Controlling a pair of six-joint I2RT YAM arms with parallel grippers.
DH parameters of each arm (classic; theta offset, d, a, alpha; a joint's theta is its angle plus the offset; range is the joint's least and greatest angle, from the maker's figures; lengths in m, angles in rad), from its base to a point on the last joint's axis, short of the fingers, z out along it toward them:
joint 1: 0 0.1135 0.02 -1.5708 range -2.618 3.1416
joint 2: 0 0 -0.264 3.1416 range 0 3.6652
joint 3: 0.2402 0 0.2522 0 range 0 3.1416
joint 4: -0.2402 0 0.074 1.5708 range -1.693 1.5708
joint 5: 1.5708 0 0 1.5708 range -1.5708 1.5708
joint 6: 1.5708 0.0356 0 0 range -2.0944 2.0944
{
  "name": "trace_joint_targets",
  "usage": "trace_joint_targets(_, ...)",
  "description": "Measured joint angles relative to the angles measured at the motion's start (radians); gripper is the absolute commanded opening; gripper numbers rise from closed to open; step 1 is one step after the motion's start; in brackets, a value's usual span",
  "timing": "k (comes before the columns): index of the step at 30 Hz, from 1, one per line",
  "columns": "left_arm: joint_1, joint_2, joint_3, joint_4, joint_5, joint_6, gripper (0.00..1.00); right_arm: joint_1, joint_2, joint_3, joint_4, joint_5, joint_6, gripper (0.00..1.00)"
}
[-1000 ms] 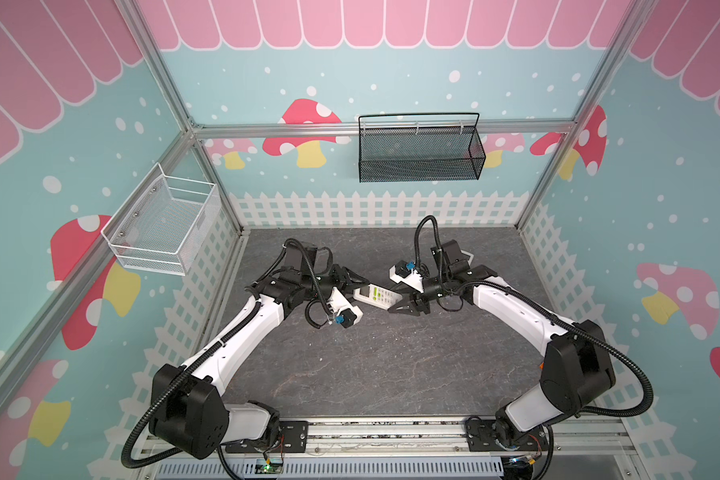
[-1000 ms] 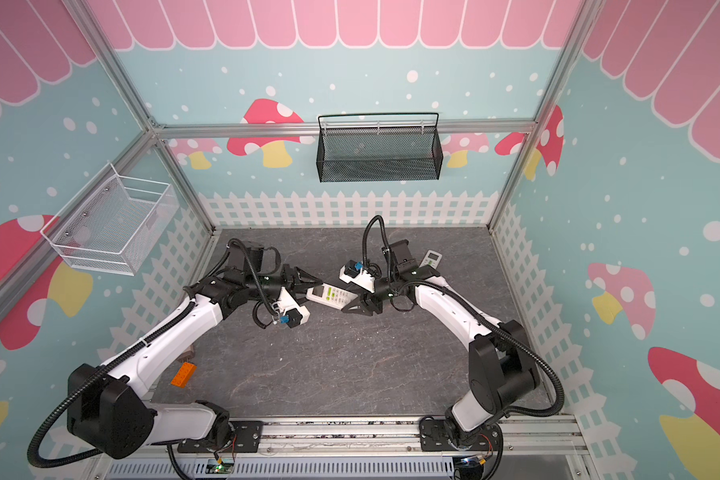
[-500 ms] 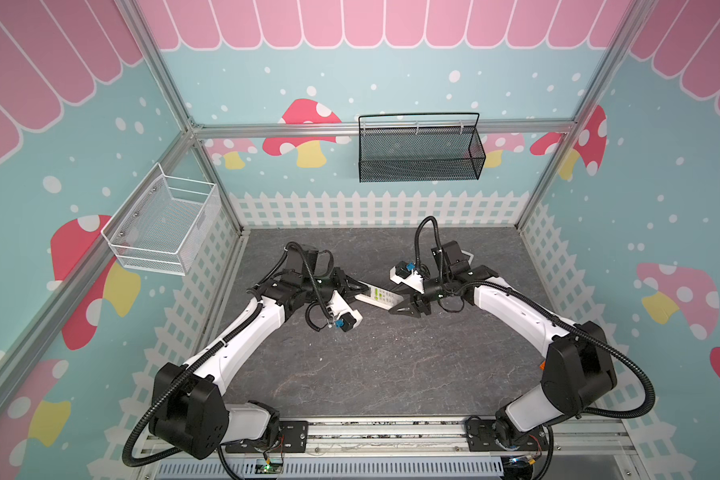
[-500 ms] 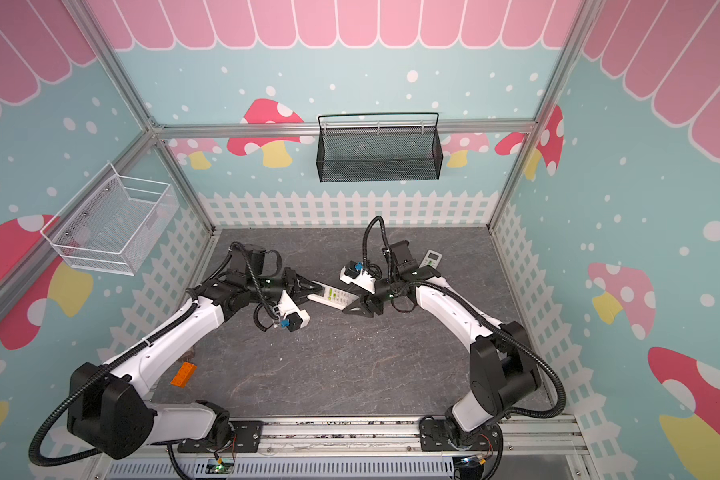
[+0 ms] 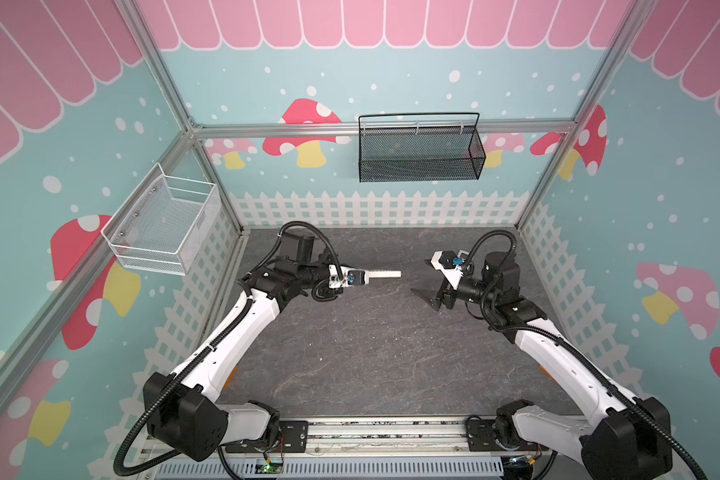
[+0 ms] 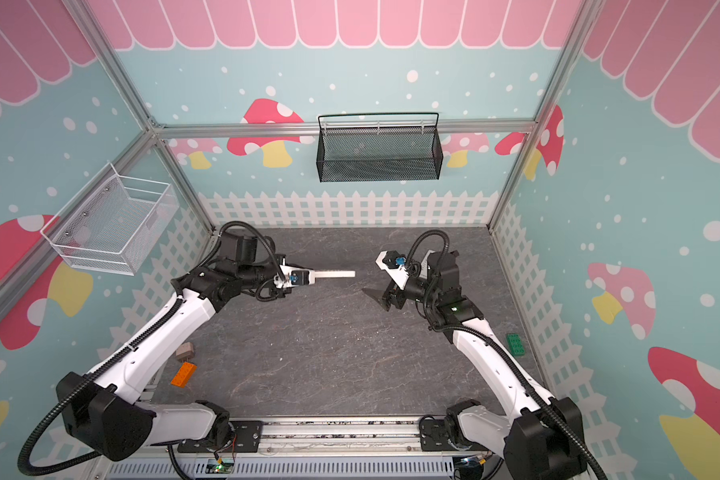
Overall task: Unload the batteries from the remote control
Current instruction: 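Grasp the remote's end with the left gripper while the right gripper releases, then pinch the battery cover with the right gripper and slide it off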
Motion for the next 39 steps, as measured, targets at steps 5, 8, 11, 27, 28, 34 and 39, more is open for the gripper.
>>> trace_joint_targets(5, 0.000, -0.007, 0.081, -0.131, -0.062, -0.435, 0.00, 0.000, -0.013, -0.070, 0.123, 0.095, 0.208, 0.99)
trace_joint_targets(8, 0.001, -0.013, 0.048, -0.158, -0.052, -0.654, 0.00, 0.000, 0.004, -0.081, 0.177, 0.106, 0.325, 0.99)
trace_joint_targets(11, 0.020, -0.031, -0.059, -0.125, 0.021, -0.877, 0.00, 0.007, 0.047, -0.105, 0.249, 0.099, 0.427, 0.99)
trace_joint_targets(27, 0.108, 0.084, -0.477, 0.392, 0.311, -1.513, 0.00, 0.100, 0.274, -0.273, 0.367, 0.065, 0.666, 0.89)
trace_joint_targets(28, 0.097, 0.084, -0.483, 0.414, 0.316, -1.516, 0.00, 0.104, 0.294, -0.273, 0.383, 0.059, 0.675, 0.87)
trace_joint_targets(34, 0.044, 0.095, -0.500, 0.475, 0.341, -1.514, 0.00, 0.113, 0.469, -0.199, 0.416, -0.010, 0.706, 0.78)
trace_joint_targets(39, 0.045, 0.097, -0.511, 0.488, 0.341, -1.511, 0.00, 0.116, 0.515, -0.148, 0.435, -0.049, 0.713, 0.76)
